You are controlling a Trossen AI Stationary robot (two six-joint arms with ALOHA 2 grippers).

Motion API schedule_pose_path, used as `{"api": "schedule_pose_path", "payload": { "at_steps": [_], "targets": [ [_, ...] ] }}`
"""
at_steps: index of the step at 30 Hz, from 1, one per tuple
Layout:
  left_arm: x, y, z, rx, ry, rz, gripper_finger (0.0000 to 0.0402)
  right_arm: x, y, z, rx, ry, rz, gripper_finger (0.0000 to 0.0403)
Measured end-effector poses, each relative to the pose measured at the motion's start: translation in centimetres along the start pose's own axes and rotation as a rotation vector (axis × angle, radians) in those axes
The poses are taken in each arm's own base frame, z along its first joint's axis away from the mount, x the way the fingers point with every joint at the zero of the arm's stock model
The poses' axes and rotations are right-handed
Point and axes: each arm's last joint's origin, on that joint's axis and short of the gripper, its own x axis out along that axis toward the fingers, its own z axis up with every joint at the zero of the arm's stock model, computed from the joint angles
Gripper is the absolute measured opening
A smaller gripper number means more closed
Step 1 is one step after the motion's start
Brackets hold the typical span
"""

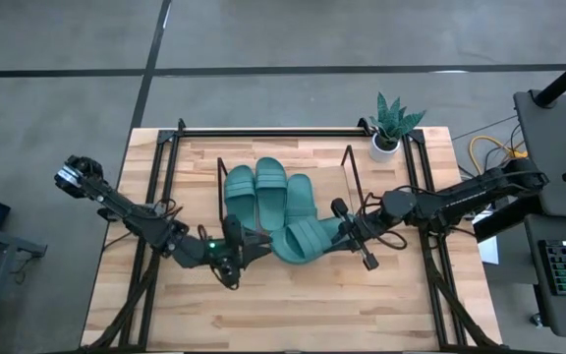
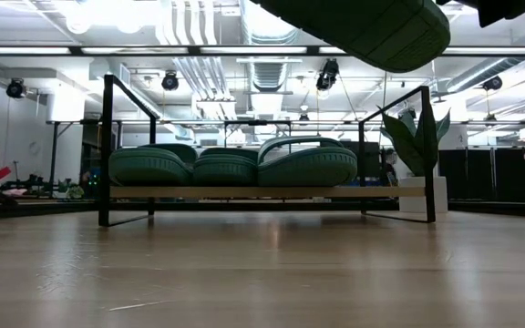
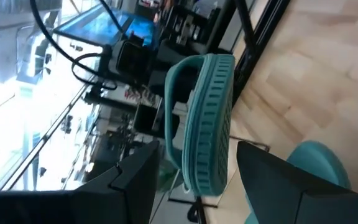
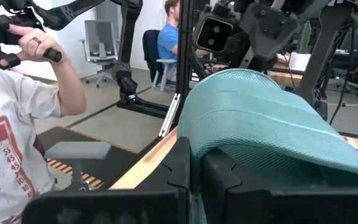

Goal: Pick and place slides into the shelf
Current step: Put the green slipper on the shelf

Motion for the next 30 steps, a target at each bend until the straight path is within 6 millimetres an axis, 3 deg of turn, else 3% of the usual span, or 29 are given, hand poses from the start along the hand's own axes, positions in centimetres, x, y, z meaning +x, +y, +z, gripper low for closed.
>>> {"api": "schedule_pose_path", "payload": {
  "at_steps": [9, 14, 18, 24, 30],
  "targets": [
    [2.4, 0.2, -1.3, -0.050, 0.005, -0.030, 0.0199, 0.0, 0.0, -0.1, -0.009, 0.009, 0.000, 0.0008],
    [3.8, -0.3, -0.7, -0.034, 0.031, -0.036, 0.0190, 0.0, 0.0, -0.2, -0.008, 0.017, 0.001, 0.0008],
    [4.7, -0.9, -0.4, -0.001, 0.050, -0.051, 0.0141, 0.0, 0.0, -0.3, -0.006, 0.026, -0.003, 0.0008],
    [5.0, -1.2, -0.4, 0.026, 0.088, -0.049, 0.0028, -0.1, 0.0, -0.2, -0.018, 0.032, -0.003, 0.0008],
    [4.8, -0.7, -0.4, -0.038, 0.088, -0.021, 0.0018, -0.5, 0.1, 0.2, -0.041, 0.017, -0.009, 0.0011]
  ]
}}
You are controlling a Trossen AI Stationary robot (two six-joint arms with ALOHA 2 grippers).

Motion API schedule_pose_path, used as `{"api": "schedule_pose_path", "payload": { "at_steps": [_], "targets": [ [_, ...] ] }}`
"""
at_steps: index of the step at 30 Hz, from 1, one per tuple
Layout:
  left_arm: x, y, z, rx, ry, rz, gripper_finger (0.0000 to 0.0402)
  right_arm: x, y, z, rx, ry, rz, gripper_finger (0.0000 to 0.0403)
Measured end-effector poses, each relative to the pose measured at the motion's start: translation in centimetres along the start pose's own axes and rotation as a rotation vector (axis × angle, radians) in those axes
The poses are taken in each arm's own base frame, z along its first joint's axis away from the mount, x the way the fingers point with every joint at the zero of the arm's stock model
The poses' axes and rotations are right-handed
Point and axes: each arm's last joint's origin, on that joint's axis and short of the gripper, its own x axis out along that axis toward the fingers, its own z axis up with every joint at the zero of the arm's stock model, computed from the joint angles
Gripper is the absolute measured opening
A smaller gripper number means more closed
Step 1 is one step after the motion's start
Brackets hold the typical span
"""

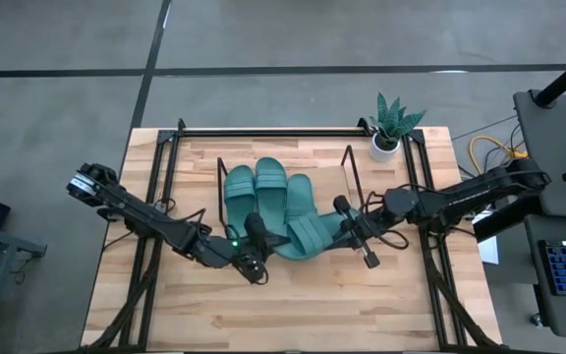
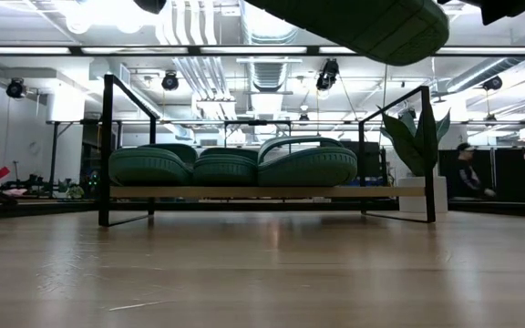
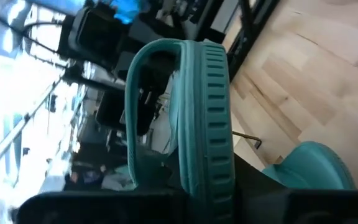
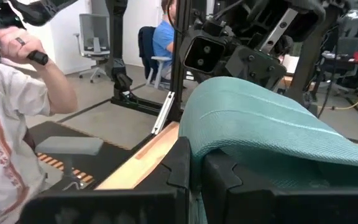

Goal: Pick and place slides into the shelf
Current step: Put the green slipper on the shelf

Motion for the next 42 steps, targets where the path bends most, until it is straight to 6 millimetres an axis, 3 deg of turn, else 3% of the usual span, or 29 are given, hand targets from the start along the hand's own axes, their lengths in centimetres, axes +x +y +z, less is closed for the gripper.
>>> {"api": "schedule_pose_path", "payload": {
  "at_steps": [6, 13, 20, 28, 42],
  "targets": [
    [-0.3, 0.6, 0.0, -0.058, 0.059, 0.055, 0.0017, -0.7, 0.0, 0.6, -0.056, -0.002, -0.048, 0.0060],
    [-1.1, 1.2, 0.0, -0.102, 0.170, 0.155, 0.0017, -3.6, -0.4, 1.9, 0.057, 0.039, -0.465, 0.0124],
    [-0.7, 1.6, -0.1, -0.196, 0.224, 0.229, 0.0017, -7.0, 0.3, 3.5, 0.068, 0.015, -0.624, 0.0133],
    [2.0, 1.9, -0.5, -0.359, 0.231, 0.333, 0.0017, -8.7, 1.0, 3.8, 0.061, 0.009, -0.618, 0.0121],
    [10.8, -0.7, -0.5, -0.294, 0.483, 0.469, 0.0017, -12.2, 1.5, 5.6, -0.025, -0.098, -0.633, 0.0122]
  ]
}}
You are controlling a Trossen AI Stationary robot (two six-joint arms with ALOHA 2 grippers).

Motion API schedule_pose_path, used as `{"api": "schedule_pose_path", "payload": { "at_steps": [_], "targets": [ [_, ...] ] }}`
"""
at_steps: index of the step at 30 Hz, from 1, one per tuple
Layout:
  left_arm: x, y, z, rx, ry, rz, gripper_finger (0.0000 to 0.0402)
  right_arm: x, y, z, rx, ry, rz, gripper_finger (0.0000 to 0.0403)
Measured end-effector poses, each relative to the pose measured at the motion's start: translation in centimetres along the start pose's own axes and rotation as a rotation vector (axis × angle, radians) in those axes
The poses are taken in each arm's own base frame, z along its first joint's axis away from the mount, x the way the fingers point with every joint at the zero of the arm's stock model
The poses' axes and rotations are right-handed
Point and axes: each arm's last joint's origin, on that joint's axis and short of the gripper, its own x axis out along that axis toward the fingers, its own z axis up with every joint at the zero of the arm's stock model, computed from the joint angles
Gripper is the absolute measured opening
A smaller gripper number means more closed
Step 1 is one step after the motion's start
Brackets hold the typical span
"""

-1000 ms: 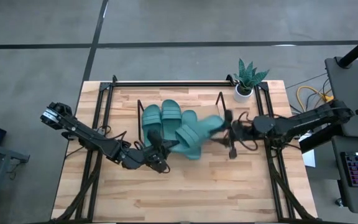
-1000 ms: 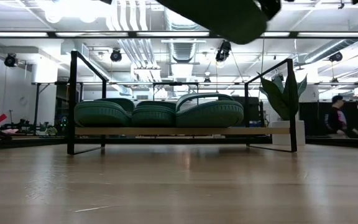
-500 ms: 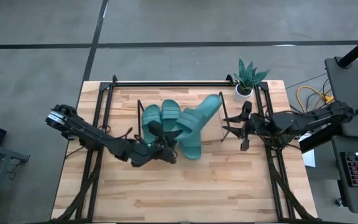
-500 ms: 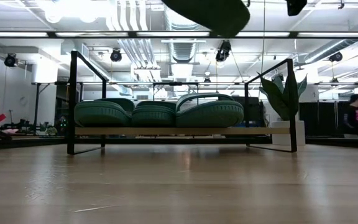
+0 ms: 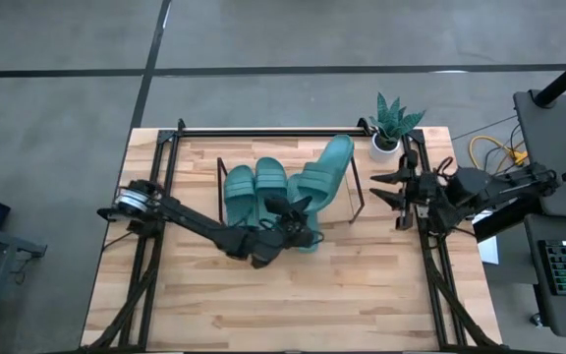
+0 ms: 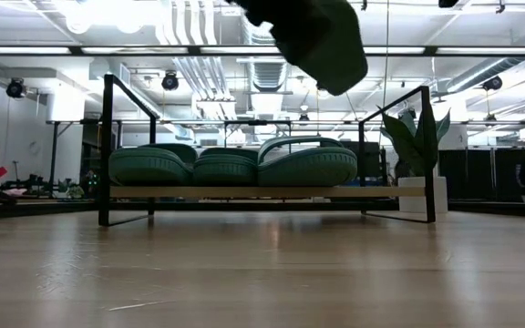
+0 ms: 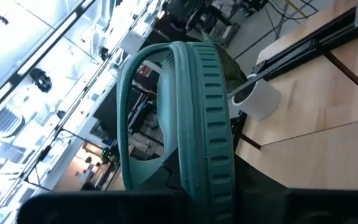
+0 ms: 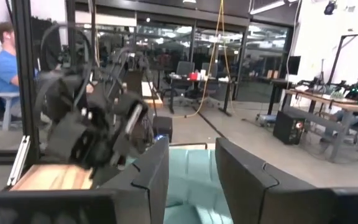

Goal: Pick and place slides into the shelf
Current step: Put the green slipper on the shelf

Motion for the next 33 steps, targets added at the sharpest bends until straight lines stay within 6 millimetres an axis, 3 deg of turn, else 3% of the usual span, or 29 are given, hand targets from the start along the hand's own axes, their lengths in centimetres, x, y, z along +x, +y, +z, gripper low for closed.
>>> {"api": "schedule_pose_path", "payload": {
  "at_steps": [18, 27, 33],
  "targets": [
    [3.1, -4.7, 4.2, -0.096, 0.223, 0.200, 0.0017, -0.7, -0.2, -0.8, -0.032, 0.089, 0.004, 0.0117],
    [3.9, -8.1, 3.8, -0.064, 0.264, 0.221, 0.0017, -0.8, -0.2, -1.1, -0.041, 0.110, 0.007, 0.0105],
    [4.1, -8.9, 3.6, -0.023, 0.267, 0.214, 0.0017, -0.8, -0.2, -1.2, -0.042, 0.113, 0.008, 0.0100]
  ]
}}
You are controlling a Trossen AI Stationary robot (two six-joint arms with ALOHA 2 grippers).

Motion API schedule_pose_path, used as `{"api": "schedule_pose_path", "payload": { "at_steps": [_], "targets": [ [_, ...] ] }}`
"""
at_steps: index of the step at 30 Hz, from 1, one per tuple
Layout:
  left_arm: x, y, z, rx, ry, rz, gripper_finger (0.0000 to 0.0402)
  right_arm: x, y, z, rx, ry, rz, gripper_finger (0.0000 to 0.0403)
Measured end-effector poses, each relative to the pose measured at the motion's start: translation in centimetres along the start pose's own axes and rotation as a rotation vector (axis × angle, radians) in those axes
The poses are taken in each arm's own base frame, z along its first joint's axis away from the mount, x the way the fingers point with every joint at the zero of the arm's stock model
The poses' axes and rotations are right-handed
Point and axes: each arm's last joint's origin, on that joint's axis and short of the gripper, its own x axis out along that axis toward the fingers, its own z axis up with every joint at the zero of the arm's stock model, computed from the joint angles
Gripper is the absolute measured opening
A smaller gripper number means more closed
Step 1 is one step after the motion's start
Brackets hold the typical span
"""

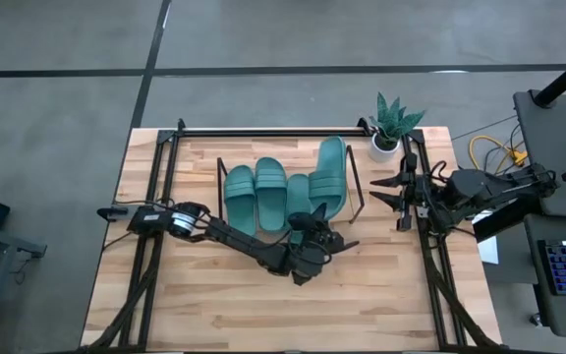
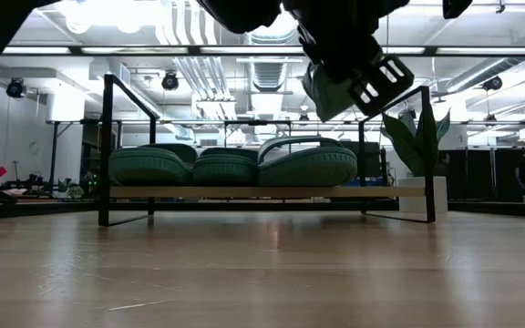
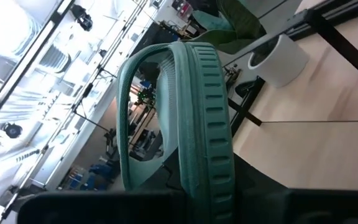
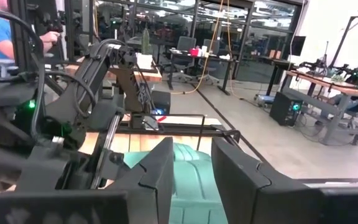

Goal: Pick and place slides into the shelf
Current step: Put the green slipper on the shelf

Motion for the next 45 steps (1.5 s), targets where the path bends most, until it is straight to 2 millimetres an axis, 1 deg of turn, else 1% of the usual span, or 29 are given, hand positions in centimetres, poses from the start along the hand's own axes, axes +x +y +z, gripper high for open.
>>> {"api": "schedule_pose_path", "payload": {
  "at_steps": [2, 3, 9, 11, 15, 17, 22, 27, 29, 32, 35, 38, 43, 45],
  "targets": [
    [0.0, -0.1, 0.0, 0.013, -0.002, -0.002, 0.0017, 0.0, 0.0, -0.1, -0.024, 0.005, 0.012, 0.0100],
    [0.0, -0.1, -0.1, 0.016, -0.002, -0.002, 0.0017, 0.1, 0.1, -0.2, -0.064, 0.013, 0.033, 0.0102],
    [0.0, 0.0, 0.0, 0.051, -0.005, -0.005, 0.0017, 0.5, 0.9, -0.8, -0.367, 0.034, 0.188, 0.0106],
    [0.0, 0.0, 0.0, 0.055, -0.006, -0.006, 0.0016, 0.9, 1.1, -1.1, -0.479, 0.052, 0.205, 0.0103],
    [0.0, 0.0, 0.0, 0.058, -0.006, -0.006, 0.0016, 2.2, 1.8, -2.3, -0.693, 0.153, 0.206, 0.0101],
    [0.0, 0.0, -0.1, 0.066, -0.006, -0.007, 0.0016, 2.8, 2.1, -3.0, -0.767, 0.196, 0.230, 0.0106],
    [-0.3, -0.3, -0.3, 0.120, -0.007, -0.012, 0.0016, 3.6, 3.0, -3.5, -0.822, 0.221, 0.277, 0.0145],
    [-0.6, -0.2, -0.2, 0.126, -0.018, -0.021, 0.0016, 3.9, 4.0, -3.5, -0.856, 0.206, 0.313, 0.0210],
    [-0.6, -0.1, -0.1, 0.122, -0.022, -0.024, 0.0016, 4.0, 4.5, -3.7, -0.895, 0.226, 0.295, 0.0233],
    [-0.6, 0.3, 0.1, 0.113, -0.025, -0.026, 0.0016, 4.4, 5.0, -4.2, -0.970, 0.289, 0.208, 0.0256],
    [-0.7, 0.6, 0.2, 0.107, -0.028, -0.028, 0.0016, 4.9, 5.4, -4.3, -1.003, 0.324, 0.139, 0.0264],
    [-0.9, 0.6, 0.2, 0.108, -0.038, -0.036, 0.0016, 5.4, 5.6, -4.3, -1.030, 0.331, 0.089, 0.0261],
    [-1.3, 0.5, 0.3, 0.107, -0.075, -0.065, 0.0016, 5.9, 6.0, -4.4, -1.067, 0.321, 0.086, 0.0248],
    [-1.4, 0.5, 0.4, 0.107, -0.076, -0.065, 0.0016, 6.1, 6.1, -4.5, -1.057, 0.328, 0.088, 0.0243]
  ]
}}
